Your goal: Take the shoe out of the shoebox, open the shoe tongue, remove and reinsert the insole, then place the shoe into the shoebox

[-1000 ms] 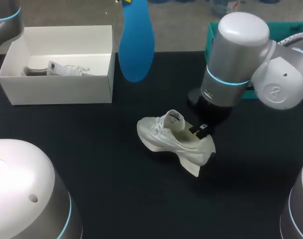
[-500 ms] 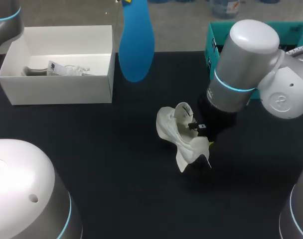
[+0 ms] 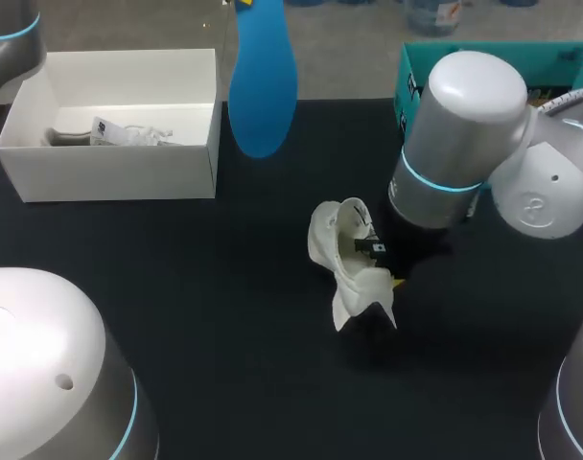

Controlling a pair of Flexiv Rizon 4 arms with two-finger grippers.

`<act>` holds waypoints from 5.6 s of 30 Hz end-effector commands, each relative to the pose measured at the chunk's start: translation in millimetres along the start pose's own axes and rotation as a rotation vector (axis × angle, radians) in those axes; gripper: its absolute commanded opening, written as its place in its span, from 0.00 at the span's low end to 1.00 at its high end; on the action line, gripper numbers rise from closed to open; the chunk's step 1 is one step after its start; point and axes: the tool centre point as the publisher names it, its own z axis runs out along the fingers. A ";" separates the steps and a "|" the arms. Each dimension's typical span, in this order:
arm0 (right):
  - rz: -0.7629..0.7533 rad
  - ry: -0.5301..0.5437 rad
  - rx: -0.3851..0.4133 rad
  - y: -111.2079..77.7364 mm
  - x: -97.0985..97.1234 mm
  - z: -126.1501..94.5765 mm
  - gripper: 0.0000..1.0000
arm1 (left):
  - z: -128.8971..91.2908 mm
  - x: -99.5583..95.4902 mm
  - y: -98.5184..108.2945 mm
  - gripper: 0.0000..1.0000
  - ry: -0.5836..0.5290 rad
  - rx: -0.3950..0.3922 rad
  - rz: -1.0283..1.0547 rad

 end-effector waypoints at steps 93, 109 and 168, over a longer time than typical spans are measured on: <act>0.348 0.289 -0.050 -32.2 15.1 -45.9 1.00 | 0.0 0.1 0.4 0.00 0.000 0.000 0.001; 0.217 0.787 -0.050 -19.8 33.0 -69.0 1.00 | 0.0 0.1 0.4 0.00 0.000 0.000 0.001; -0.014 1.179 -0.120 56.4 136.9 -144.0 1.00 | 0.0 0.1 0.4 0.00 0.000 0.000 0.001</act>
